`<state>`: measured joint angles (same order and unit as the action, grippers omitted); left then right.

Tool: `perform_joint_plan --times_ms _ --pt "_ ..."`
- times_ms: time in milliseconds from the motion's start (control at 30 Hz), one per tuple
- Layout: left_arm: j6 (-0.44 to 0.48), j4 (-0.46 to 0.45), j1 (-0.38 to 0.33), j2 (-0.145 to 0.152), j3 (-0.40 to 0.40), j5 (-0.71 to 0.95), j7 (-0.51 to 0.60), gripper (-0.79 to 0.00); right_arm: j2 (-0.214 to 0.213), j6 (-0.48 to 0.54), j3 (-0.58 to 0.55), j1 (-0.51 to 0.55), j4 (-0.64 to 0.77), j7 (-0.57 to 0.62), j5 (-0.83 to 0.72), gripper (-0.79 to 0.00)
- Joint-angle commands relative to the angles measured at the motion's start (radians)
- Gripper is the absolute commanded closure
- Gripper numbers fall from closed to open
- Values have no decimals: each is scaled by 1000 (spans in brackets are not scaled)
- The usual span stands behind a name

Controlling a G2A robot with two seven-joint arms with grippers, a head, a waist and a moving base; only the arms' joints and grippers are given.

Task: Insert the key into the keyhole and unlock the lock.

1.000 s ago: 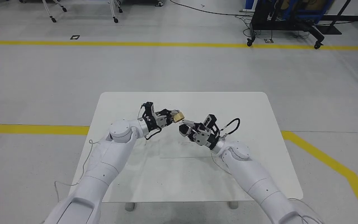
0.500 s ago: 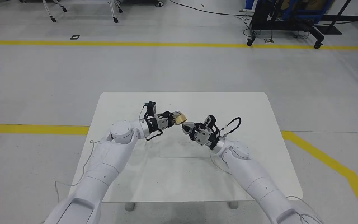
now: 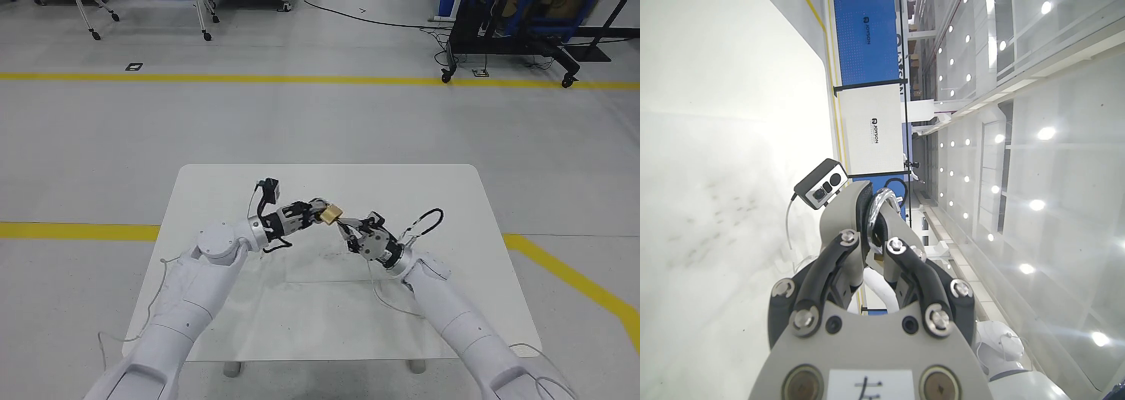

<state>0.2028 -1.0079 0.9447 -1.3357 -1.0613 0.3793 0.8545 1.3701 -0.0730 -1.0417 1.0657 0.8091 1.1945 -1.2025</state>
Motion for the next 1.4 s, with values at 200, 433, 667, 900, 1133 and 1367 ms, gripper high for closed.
perform_joint_plan --times_ms 200,433,667,900,1133,1367 --pt "7 -26 16 4 -4 -16 -7 0 6 10 -1 -11 -32 42 16 0" --pt "2 -30 18 4 -6 -19 -18 0 -5 135 -24 -5 -21 -29 119 -785" --pt "-21 -32 15 6 -9 -29 -24 0 -63 265 -178 107 89 -71 197 -785" --pt "-57 -59 6 6 60 -224 -55 0 -128 399 -426 369 417 -286 292 -785" --pt "-140 -64 -2 -8 145 -384 -142 0 -128 399 -426 369 417 -286 292 -785" --pt "-243 -38 -26 -26 214 -490 -198 0 -128 399 -426 369 417 -286 292 -785"
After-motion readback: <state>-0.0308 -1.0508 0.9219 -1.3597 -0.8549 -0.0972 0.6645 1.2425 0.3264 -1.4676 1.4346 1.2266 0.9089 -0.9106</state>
